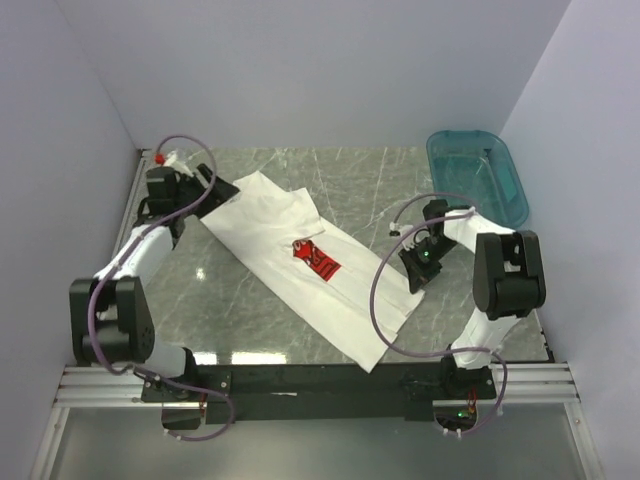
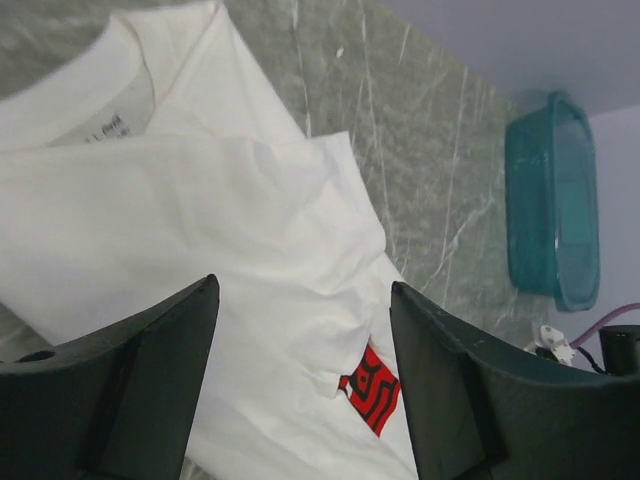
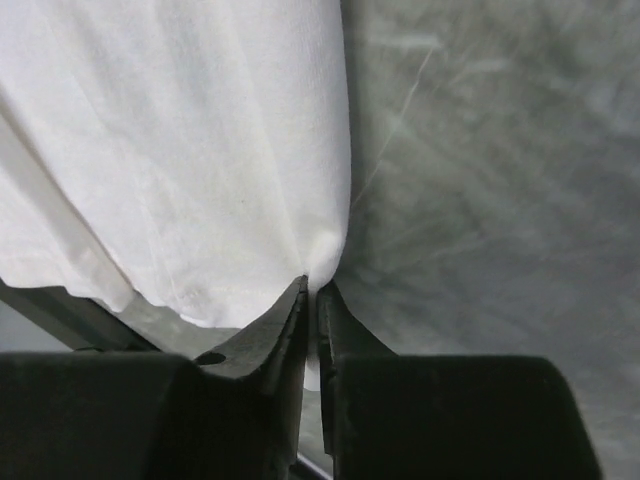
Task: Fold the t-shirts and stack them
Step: Fold the tshirt
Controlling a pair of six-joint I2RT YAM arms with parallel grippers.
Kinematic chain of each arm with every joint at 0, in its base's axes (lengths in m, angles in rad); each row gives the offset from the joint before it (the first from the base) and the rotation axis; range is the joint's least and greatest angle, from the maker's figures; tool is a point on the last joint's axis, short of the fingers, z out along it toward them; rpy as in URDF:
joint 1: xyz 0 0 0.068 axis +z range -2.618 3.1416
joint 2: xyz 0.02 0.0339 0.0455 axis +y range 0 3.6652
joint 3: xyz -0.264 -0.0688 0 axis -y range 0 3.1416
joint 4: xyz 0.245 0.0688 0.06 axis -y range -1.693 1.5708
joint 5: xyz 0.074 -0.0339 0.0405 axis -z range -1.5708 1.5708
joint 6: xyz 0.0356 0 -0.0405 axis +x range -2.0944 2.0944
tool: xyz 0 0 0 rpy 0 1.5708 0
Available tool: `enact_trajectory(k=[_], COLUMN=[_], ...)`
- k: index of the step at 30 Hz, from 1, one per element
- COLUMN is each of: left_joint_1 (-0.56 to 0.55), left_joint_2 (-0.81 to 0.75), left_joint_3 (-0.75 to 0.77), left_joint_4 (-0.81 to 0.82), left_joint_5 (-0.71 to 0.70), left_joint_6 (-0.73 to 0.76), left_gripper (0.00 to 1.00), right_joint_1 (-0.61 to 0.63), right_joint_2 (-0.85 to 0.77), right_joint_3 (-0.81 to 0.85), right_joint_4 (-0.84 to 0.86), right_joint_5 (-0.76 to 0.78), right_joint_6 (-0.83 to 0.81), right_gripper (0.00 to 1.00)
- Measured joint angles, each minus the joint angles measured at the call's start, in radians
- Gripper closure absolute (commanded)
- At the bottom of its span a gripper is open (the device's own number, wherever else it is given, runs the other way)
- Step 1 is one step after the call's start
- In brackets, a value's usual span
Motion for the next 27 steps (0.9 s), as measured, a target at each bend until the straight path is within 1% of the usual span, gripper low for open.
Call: enact_trajectory(k=[1, 3, 4, 7, 9, 11, 13, 14, 16, 17, 18, 22, 25, 27], left_joint_1=[-0.024, -0.083, -0.113, -0.189, -0.227, -0.256, -0.27, -0.275, -0.278, -0.278, -0.278, -0.271, -0.248, -0.236], left_joint_2=[0.021, 0.109, 0.156, 0.285, 0.345, 0.362, 0.344, 0.326, 0.234, 0.173, 0.092, -0.214, -0.405, -0.489], left_joint_3=[0.01, 0.068, 0.105, 0.227, 0.296, 0.321, 0.318, 0.311, 0.254, 0.22, 0.18, 0.064, -0.016, -0.074], left_joint_4=[0.001, -0.011, -0.022, -0.074, -0.111, -0.129, -0.145, -0.148, -0.153, -0.159, -0.166, -0.172, -0.177, -0.197], left_joint_5=[-0.003, -0.03, -0.05, -0.1, -0.135, -0.173, -0.22, -0.247, -0.311, -0.34, -0.379, -0.516, -0.551, -0.56], left_joint_6=[-0.004, -0.02, -0.029, -0.059, -0.076, -0.09, -0.089, -0.083, -0.053, -0.032, -0.008, 0.035, 0.058, 0.066], left_gripper=[0.27, 0.29, 0.29, 0.31, 0.31, 0.31, 0.3, 0.3, 0.22, 0.15, 0.01, 0.01, 0.01, 0.01], right_joint_1=[0.0, -0.002, -0.004, -0.013, -0.017, -0.018, -0.01, -0.004, 0.021, 0.04, 0.06, 0.151, 0.205, 0.229], right_joint_2=[-0.019, -0.05, -0.064, -0.103, -0.117, -0.117, -0.086, -0.059, 0.023, 0.074, 0.122, 0.302, 0.405, 0.44], right_joint_3=[-0.016, -0.032, -0.032, -0.02, 0.007, 0.071, 0.197, 0.259, 0.411, 0.48, 0.54, 0.701, 0.767, 0.777], right_joint_4=[-0.003, -0.005, -0.006, 0.011, 0.026, 0.04, 0.036, 0.043, 0.068, 0.076, 0.084, 0.154, 0.212, 0.256], right_joint_5=[0.006, 0.011, 0.011, 0.019, 0.018, -0.003, -0.059, -0.084, -0.149, -0.179, -0.202, -0.236, -0.237, -0.233], right_joint_6=[0.0, -0.002, -0.001, 0.011, 0.024, 0.044, 0.075, 0.09, 0.141, 0.173, 0.207, 0.405, 0.585, 0.682], right_gripper=[0.62, 0.48, 0.38, 0.3, 0.27, 0.26, 0.26, 0.26, 0.26, 0.26, 0.26, 0.27, 0.27, 0.27])
